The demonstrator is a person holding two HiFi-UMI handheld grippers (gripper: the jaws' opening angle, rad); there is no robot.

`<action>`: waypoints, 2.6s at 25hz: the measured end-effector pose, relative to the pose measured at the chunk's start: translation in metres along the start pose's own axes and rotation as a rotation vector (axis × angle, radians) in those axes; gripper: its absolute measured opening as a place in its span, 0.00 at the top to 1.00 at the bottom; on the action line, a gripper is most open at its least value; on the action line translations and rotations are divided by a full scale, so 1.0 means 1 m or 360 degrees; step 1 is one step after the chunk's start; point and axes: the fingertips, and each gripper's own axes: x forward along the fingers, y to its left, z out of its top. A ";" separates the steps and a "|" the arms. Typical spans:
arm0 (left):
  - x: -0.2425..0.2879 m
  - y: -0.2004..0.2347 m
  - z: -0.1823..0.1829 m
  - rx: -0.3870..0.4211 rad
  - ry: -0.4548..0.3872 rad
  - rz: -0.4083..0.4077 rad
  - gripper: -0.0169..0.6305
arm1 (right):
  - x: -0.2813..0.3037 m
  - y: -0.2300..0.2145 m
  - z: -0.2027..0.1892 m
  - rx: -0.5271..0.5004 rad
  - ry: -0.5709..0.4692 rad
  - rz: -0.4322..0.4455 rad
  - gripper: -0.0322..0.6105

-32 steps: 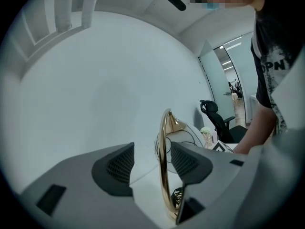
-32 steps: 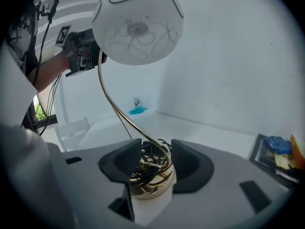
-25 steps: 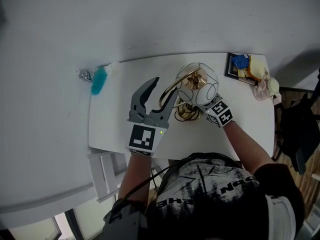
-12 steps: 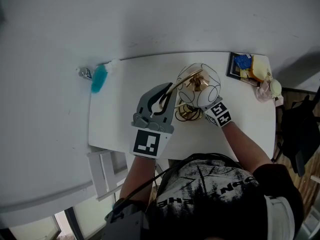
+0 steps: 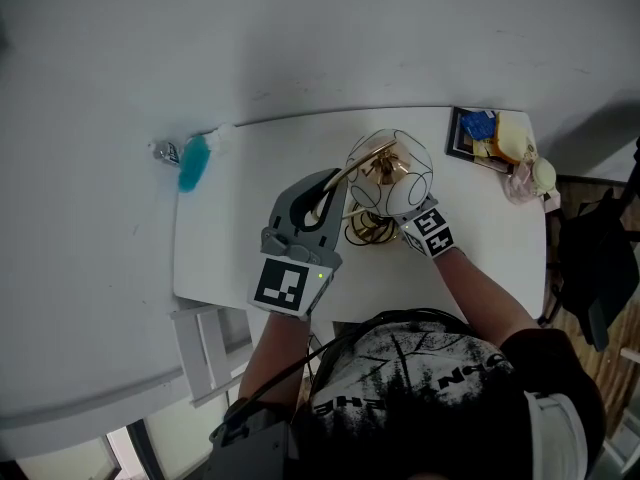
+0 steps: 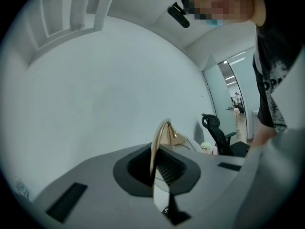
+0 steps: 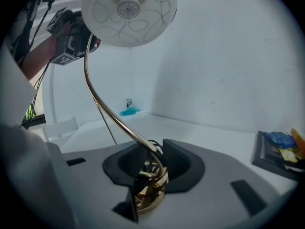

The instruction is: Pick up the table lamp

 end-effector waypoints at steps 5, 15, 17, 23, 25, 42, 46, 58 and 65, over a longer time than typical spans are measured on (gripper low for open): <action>0.004 -0.005 0.003 -0.0014 -0.0004 -0.0067 0.95 | -0.010 0.002 -0.002 0.0017 0.0013 -0.0016 0.78; 0.006 -0.019 0.046 -0.0184 -0.0176 -0.0211 0.95 | -0.073 -0.001 0.026 0.0024 -0.0060 -0.0078 0.78; 0.005 -0.021 0.059 -0.0208 -0.0217 -0.0242 0.95 | -0.088 -0.003 0.037 0.0005 -0.0090 -0.0093 0.78; -0.005 -0.015 0.098 -0.0292 -0.0329 -0.0286 0.95 | -0.122 0.006 0.076 -0.0030 -0.0216 -0.0114 0.79; -0.008 -0.013 0.107 -0.0287 -0.0351 -0.0292 0.95 | -0.127 0.011 0.083 -0.0039 -0.0239 -0.0112 0.79; -0.029 -0.013 0.106 -0.0247 -0.0359 -0.0305 0.95 | -0.126 0.036 0.079 -0.0032 -0.0270 -0.0110 0.80; -0.029 -0.014 0.107 -0.0244 -0.0355 -0.0303 0.95 | -0.126 0.036 0.079 -0.0051 -0.0257 -0.0120 0.81; -0.027 -0.013 0.102 -0.0263 -0.0328 -0.0286 0.95 | -0.124 0.037 0.073 -0.0055 -0.0240 -0.0130 0.82; -0.025 -0.013 0.100 -0.0251 -0.0309 -0.0292 0.95 | -0.123 0.040 0.070 -0.0055 -0.0239 -0.0132 0.82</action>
